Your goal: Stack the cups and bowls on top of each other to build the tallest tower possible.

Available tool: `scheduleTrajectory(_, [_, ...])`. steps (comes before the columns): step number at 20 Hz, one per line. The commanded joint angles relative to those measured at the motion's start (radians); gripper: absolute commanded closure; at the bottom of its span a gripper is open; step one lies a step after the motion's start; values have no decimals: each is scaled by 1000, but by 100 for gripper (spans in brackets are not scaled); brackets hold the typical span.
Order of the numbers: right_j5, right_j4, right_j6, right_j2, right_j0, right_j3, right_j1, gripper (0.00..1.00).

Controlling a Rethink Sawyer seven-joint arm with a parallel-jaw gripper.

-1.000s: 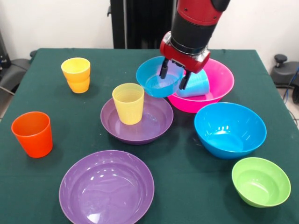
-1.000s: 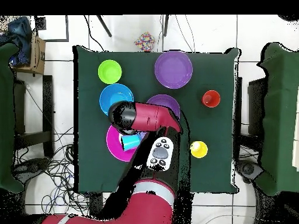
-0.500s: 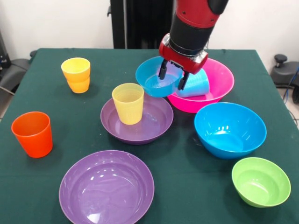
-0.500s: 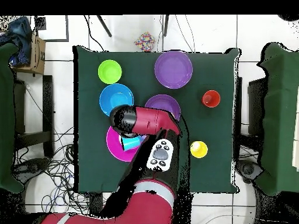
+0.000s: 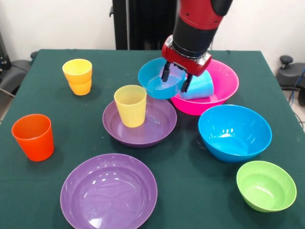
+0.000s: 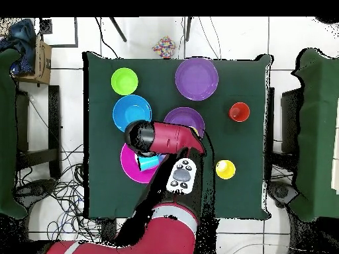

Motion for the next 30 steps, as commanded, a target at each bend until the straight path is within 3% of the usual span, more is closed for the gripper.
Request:
scheduleTrajectory(1, [-68,-10,117,66,11,37,46,0])
scheduleTrajectory(6, [-105,-16,98,82,-4,47,40,0])
scheduleTrajectory(7, [-112,-16,92,87,-9,50,38,100])
scheduleTrajectory(17, [-84,-20,80,81,-5,36,39,100])
scheduleTrajectory(21, [-22,-6,113,56,14,18,41,100])
scheduleTrajectory(25, [-19,-2,115,52,14,26,19,100])
scheduleTrajectory(30, [67,7,108,37,22,19,-50,100])
